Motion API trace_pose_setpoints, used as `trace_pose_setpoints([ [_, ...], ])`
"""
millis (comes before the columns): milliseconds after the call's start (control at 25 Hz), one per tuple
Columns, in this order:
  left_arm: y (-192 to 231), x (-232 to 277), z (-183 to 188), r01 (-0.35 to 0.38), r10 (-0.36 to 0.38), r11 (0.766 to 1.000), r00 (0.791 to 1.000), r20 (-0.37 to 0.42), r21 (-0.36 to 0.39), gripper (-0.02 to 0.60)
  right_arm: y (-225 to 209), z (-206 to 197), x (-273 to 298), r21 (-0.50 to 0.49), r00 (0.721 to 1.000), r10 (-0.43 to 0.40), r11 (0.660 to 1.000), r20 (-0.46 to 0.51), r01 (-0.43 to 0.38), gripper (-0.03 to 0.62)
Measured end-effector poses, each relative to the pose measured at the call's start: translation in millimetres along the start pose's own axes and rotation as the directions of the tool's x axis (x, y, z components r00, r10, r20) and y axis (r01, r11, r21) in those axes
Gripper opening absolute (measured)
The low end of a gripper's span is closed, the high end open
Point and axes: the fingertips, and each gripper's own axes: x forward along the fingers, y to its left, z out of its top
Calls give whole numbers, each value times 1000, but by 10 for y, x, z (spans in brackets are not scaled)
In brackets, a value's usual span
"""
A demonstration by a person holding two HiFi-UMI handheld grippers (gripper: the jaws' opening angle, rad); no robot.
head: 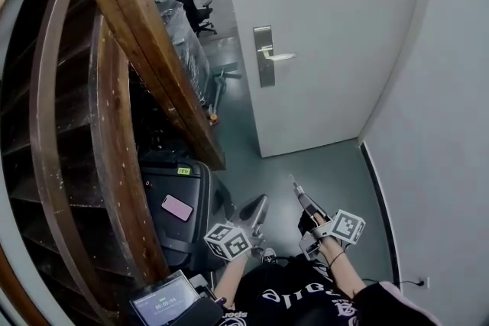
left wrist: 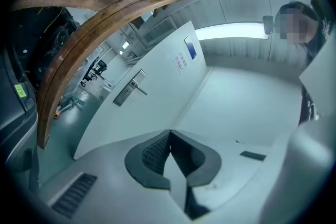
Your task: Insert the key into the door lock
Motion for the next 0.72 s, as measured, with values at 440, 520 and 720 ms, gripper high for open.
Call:
trace_pose_setpoints([
  [440,653,701,138,-25,25,999,999,-27,-19,5,-496,728,775,8,997,-78,997,-23,78,34],
  [520,793,913,245,-44,43,999,999,-5,-20,5,-564,920,988,13,997,-62,998,-39,63,34],
  [720,1045,1449,531,-75,75,997,995,66,-8,5,-812,1387,1452,6,994,-67,998,-83,68,34],
])
